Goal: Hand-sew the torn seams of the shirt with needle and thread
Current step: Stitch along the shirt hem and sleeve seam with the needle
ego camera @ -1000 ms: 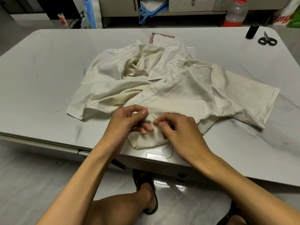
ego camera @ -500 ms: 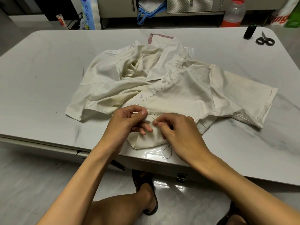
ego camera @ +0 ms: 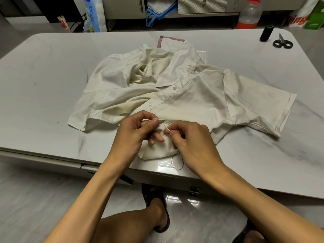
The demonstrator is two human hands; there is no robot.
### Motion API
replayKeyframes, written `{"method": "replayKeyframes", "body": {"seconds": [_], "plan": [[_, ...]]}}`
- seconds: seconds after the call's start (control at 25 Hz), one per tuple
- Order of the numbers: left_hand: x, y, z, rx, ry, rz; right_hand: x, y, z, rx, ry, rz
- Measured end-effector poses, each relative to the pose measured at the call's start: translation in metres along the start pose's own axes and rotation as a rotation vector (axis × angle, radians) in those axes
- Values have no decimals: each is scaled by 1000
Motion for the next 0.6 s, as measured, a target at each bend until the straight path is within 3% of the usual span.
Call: {"method": "replayKeyframes", "body": {"seconds": [0.32,0.6], "plan": [[-5,12,-3,170,161,-70,0,1,0,76,41,-74],[-5,9,0,163,190,-104,0,7,-4,395,105,-13]]}}
Point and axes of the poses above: each hand's wrist, its own x-axis towards the middle knuckle, its own y-axis out of the palm, z = x × y, the point moved 4 cm from there along x, towards the middle knuckle, and after that the axes turned 3 degrees about z, right-handed, at the moved point
